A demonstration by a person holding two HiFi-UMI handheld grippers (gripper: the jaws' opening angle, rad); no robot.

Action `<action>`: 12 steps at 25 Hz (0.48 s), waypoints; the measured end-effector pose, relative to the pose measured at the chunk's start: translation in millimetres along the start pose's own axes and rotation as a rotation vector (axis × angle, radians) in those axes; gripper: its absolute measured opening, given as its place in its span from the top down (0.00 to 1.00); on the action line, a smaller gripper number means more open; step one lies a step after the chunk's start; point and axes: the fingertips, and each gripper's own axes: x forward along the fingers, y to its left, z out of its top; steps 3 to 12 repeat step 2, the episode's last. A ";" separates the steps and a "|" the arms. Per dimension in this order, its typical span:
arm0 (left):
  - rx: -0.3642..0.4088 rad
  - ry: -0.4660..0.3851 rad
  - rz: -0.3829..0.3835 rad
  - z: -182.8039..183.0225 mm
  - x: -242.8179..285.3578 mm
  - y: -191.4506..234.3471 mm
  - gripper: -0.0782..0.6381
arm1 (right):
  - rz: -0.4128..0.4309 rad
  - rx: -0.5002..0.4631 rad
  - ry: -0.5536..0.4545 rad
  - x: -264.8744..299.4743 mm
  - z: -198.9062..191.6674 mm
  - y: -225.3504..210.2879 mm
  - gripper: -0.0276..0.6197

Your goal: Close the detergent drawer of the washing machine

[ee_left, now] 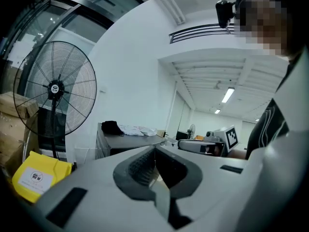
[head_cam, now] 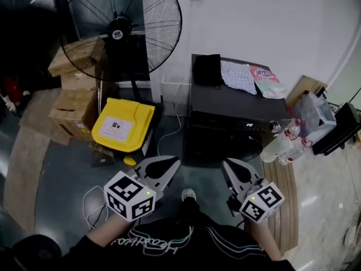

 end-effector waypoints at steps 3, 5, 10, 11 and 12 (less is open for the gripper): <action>0.014 0.000 0.009 -1.5 0.0 1.2 0.86 | -0.001 0.002 0.008 1.1 -3.3 -0.1 0.92; 0.014 0.000 0.009 -1.5 0.0 1.2 0.86 | -0.001 0.002 0.008 1.1 -3.3 -0.1 0.92; 0.014 0.000 0.009 -1.5 0.0 1.2 0.86 | -0.001 0.002 0.008 1.1 -3.3 -0.1 0.92; 0.014 0.000 0.009 -1.5 0.0 1.2 0.86 | -0.001 0.002 0.008 1.1 -3.3 -0.1 0.92; 0.014 0.000 0.009 -1.5 0.0 1.2 0.86 | -0.001 0.002 0.008 1.1 -3.3 -0.1 0.92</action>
